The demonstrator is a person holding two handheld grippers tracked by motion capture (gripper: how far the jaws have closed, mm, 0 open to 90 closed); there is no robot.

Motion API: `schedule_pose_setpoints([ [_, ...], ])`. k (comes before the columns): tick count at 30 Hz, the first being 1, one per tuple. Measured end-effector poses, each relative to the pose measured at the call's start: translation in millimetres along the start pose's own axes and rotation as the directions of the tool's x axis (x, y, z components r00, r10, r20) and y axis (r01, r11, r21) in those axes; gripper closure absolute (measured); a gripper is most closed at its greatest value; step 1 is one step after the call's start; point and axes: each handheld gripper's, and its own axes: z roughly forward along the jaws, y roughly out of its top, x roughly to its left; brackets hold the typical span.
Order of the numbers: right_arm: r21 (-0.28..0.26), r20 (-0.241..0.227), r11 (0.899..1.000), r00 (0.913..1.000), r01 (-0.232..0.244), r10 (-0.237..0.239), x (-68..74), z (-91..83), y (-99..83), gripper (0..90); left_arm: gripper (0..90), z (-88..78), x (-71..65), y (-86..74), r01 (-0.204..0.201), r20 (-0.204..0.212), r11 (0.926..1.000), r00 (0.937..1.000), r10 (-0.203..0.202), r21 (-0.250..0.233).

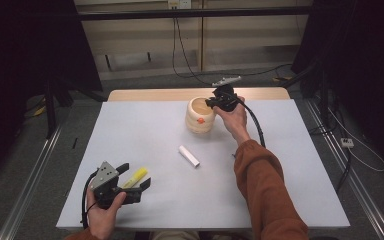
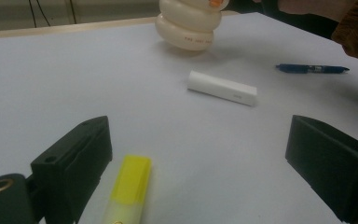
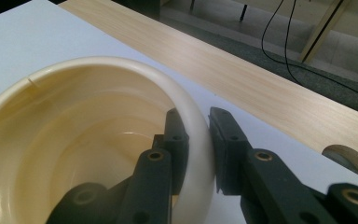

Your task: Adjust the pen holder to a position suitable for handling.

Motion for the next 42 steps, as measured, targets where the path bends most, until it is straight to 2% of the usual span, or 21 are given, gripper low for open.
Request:
schedule_pose_setpoints([
  [10, 0.002, -0.017, 0.999, 0.9988, 0.045, -0.045, 0.7, -21.9, -4.0, 77.9, 6.9, 0.8, -0.2, -0.1, -0.003, 0.0, 1.0, 1.0, 0.003, 0.007],
  [11, 0.004, -0.021, 0.998, 0.9976, 0.066, -0.066, 1.9, -27.9, -5.4, 77.9, 6.9, 0.9, -0.3, -0.1, -0.004, 0.0, 1.0, 1.0, 0.004, 0.007],
  [15, 0.008, -0.025, 0.997, 0.9963, 0.083, -0.083, 4.1, -37.0, -8.3, 77.9, 6.9, 1.5, -0.5, -0.2, -0.001, -0.001, 1.0, 1.0, 0.001, 0.007],
  [22, 0.014, -0.032, 0.99, 0.9897, 0.14, -0.14, 8.8, -54.6, -15.6, 77.9, 6.9, 2.5, -0.5, -0.3, -0.003, 0.0, 1.0, 1.0, 0.003, 0.009],
  [30, 0.057, -0.024, 0.989, 0.99, 0.14, -0.139, 7.2, -54.6, -22.9, 77.8, 6.9, 3.6, -0.6, -0.6, -0.001, 0.0, 0.9999, 1.0, 0.001, 0.016],
  [35, 0.101, -0.027, 0.983, 0.9881, 0.153, -0.151, 7.9, -51.6, -28.1, 77.6, 6.9, 3.5, -0.3, -0.8, -0.002, 0.0, 0.9998, 1.0, 0.002, 0.018],
  [37, 0.108, -0.012, 0.981, 0.9871, 0.16, -0.16, 7.8, -50.9, -29.0, 77.6, 6.9, 3.8, -0.1, -0.9, -0.002, 0.0, 0.9998, 1.0, 0.002, 0.02],
  [42, 0.106, -0.017, 0.984, 0.9893, 0.146, -0.145, 6.4, -45.8, -29.9, 77.3, 6.9, 4.1, -0.6, -0.6, -0.005, 0.002, 0.9998, 1.0, 0.005, 0.021],
])
